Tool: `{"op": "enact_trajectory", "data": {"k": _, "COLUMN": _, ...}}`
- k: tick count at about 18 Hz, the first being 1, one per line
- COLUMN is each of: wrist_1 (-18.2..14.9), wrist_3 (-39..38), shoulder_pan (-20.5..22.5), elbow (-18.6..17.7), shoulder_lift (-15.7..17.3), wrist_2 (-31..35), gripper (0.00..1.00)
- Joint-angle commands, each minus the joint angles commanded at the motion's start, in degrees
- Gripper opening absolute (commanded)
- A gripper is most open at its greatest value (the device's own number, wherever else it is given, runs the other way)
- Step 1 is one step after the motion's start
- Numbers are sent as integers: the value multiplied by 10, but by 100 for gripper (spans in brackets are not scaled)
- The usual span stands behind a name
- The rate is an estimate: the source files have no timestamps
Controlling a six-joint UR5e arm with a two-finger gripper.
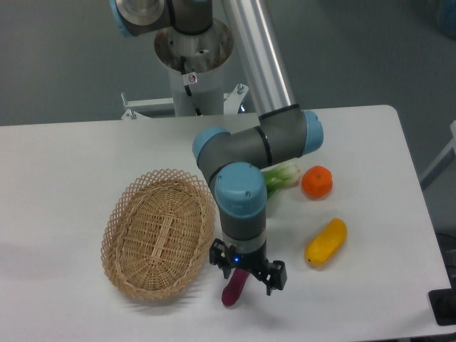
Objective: Place the sweet potato on the table
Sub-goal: 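Lower the sweet potato onto the table, open the gripper, withdraw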
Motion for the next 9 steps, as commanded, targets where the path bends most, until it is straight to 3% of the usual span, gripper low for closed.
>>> {"op": "enact_trajectory", "data": {"k": 5, "wrist_1": -6, "wrist_3": 89, "shoulder_pan": 51, "elbow": 3, "shoulder_lift": 48, "wrist_2": 22, "gripper": 100}}
{"op": "enact_trajectory", "data": {"k": 9, "wrist_1": -88, "wrist_3": 156, "shoulder_pan": 92, "elbow": 6, "shoulder_lift": 97, "wrist_2": 22, "gripper": 100}}
